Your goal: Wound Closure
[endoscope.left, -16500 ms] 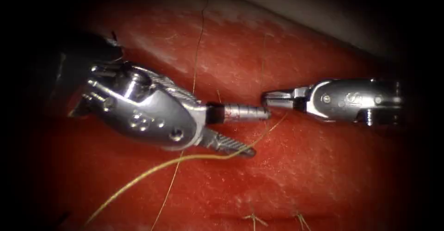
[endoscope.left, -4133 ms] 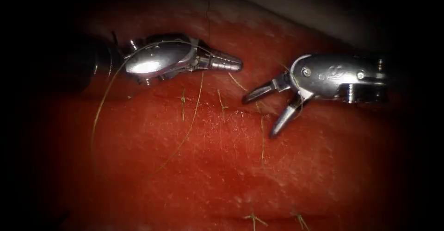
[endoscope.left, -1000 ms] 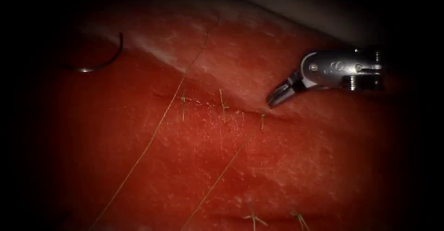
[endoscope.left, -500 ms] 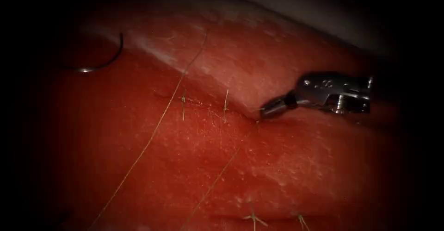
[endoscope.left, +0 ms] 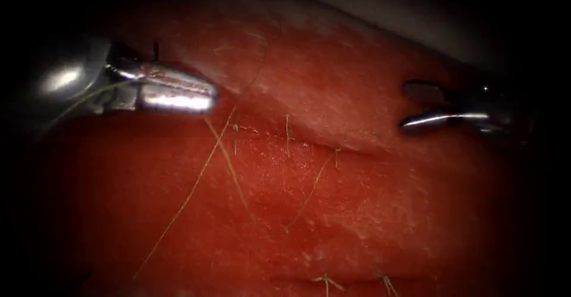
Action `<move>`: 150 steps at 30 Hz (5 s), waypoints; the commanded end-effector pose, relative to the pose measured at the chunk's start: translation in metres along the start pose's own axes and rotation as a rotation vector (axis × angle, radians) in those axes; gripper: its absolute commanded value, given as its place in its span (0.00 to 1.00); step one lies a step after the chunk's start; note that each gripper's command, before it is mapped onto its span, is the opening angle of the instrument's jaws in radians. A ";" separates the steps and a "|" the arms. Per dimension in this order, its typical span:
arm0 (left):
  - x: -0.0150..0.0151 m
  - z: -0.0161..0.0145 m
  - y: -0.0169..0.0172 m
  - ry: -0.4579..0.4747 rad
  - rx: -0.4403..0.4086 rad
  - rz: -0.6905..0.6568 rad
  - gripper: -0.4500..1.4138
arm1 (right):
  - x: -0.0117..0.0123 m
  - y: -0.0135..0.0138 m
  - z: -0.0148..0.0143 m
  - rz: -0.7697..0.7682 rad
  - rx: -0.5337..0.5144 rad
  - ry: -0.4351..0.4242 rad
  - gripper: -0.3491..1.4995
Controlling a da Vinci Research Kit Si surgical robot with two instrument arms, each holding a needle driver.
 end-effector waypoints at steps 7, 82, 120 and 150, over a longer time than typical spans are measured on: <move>-0.0023 0.0050 -0.0026 0.003 -0.050 -0.001 0.05 | -0.0004 -0.0041 0.0045 -0.049 0.073 0.042 0.15; -0.0208 0.0194 0.0001 -0.051 -0.194 -0.029 0.05 | -0.0108 -0.0002 0.0054 0.135 -0.602 -0.044 0.54; -0.0215 0.0176 -0.0026 -0.119 -0.172 -0.044 0.05 | -0.0030 -0.0060 0.0030 0.002 -0.399 -0.110 0.00; -0.0207 0.0134 -0.0307 -0.168 0.004 -0.151 0.05 | -0.0077 -0.0100 0.0031 -0.062 -0.243 -0.151 0.00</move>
